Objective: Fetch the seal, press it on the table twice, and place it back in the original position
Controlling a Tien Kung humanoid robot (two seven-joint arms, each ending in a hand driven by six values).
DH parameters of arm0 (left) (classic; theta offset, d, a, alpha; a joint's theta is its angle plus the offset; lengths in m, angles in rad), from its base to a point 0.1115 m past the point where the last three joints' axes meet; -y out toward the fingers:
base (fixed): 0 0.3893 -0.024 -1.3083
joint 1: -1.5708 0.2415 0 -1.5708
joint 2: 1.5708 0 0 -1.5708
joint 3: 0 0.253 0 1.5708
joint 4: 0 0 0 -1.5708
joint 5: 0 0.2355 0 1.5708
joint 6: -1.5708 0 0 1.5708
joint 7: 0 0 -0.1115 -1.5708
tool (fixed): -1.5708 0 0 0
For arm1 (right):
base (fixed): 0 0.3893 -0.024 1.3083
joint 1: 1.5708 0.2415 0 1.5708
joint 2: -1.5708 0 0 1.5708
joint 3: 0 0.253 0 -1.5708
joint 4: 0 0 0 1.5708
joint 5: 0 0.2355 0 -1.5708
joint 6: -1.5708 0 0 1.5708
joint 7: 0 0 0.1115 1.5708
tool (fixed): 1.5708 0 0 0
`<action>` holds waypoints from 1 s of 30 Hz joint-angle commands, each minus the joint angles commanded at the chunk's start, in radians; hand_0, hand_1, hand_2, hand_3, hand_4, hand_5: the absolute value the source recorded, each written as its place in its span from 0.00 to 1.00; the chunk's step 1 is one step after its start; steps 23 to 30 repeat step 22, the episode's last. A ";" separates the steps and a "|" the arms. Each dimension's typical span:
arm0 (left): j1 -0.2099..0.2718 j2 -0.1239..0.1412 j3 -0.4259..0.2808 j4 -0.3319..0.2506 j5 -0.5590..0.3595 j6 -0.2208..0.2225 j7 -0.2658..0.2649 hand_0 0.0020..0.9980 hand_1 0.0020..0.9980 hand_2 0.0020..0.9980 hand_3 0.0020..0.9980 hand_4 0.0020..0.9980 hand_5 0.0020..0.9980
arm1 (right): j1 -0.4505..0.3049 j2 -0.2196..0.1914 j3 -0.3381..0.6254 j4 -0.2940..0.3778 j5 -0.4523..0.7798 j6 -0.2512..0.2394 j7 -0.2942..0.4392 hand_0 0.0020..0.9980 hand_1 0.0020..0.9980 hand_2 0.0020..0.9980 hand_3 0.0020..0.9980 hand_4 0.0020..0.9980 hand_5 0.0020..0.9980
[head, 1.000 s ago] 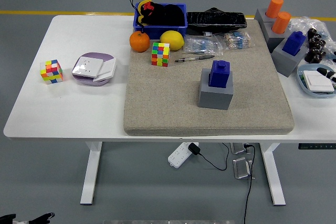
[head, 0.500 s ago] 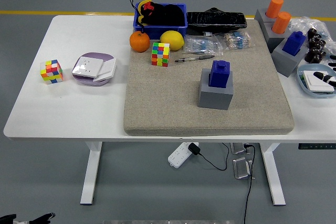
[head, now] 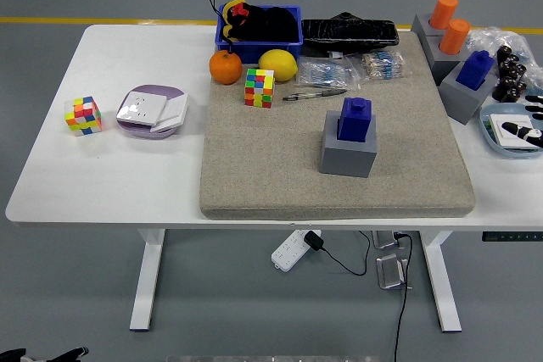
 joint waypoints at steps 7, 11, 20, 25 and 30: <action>0.002 0.002 -0.010 -0.001 0.018 0.000 0.005 0.81 0.79 0.76 0.80 0.67 0.42 | -0.003 0.002 -0.003 -0.001 -0.001 0.001 0.000 0.97 0.90 0.88 0.92 1.00 0.48; 0.004 0.001 -0.010 -0.001 0.021 0.000 0.005 0.81 0.79 0.76 0.80 0.67 0.42 | -0.008 0.003 -0.002 0.000 0.002 0.004 -0.001 0.97 0.90 0.88 0.92 1.00 0.48; 0.002 0.001 -0.007 0.000 0.013 0.000 0.003 0.81 0.78 0.76 0.80 0.67 0.43 | -0.006 0.003 -0.002 0.001 0.003 0.008 -0.005 0.97 0.89 0.86 0.91 1.00 0.46; 0.002 0.001 -0.007 0.000 0.012 0.000 0.003 0.81 0.78 0.76 0.80 0.67 0.43 | -0.005 0.002 -0.004 0.002 0.004 0.011 -0.007 0.97 0.89 0.86 0.91 1.00 0.46; 0.002 0.001 -0.007 0.000 0.012 0.000 0.003 0.81 0.78 0.76 0.80 0.67 0.43 | -0.005 0.002 -0.004 0.002 0.004 0.011 -0.007 0.97 0.89 0.86 0.91 1.00 0.46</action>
